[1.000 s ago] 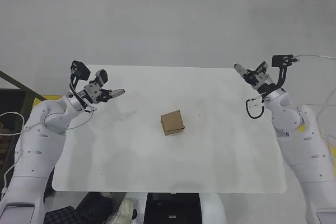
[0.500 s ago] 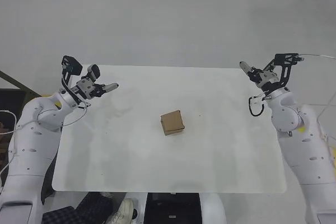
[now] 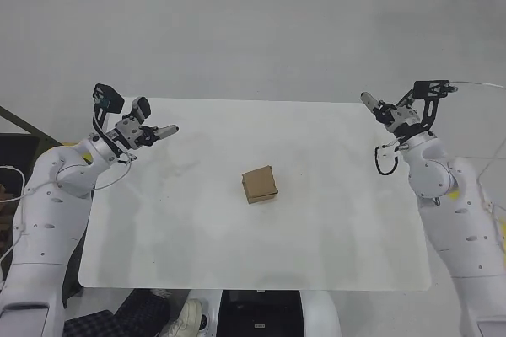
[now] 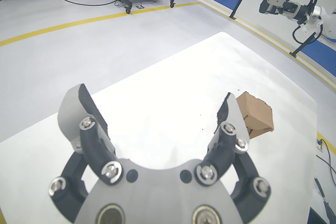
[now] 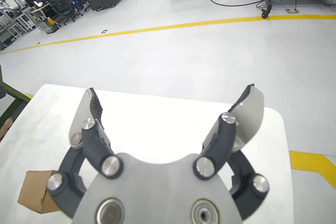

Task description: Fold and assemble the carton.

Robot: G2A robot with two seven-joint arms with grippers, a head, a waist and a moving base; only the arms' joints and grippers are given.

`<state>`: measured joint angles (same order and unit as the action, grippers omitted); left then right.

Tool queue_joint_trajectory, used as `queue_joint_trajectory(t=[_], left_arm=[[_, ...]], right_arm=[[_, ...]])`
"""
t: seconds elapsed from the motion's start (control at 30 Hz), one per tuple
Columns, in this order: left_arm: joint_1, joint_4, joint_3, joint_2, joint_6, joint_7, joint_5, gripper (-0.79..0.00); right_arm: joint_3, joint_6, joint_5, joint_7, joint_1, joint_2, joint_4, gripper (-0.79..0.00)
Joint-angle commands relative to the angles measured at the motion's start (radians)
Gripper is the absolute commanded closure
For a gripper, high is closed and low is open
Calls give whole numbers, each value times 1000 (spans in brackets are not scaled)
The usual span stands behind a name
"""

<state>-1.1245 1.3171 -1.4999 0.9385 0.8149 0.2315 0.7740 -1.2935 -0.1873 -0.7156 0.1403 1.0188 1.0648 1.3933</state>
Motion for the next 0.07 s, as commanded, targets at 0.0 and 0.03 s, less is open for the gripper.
queue_joint_trajectory(t=[0.0,0.03], left_arm=[[0,0,0,0,0,0,0,-784],[0,0,0,0,0,0,0,-784]], right_arm=[[0,0,0,0,0,0,0,-785],[0,0,0,0,0,0,0,-785]])
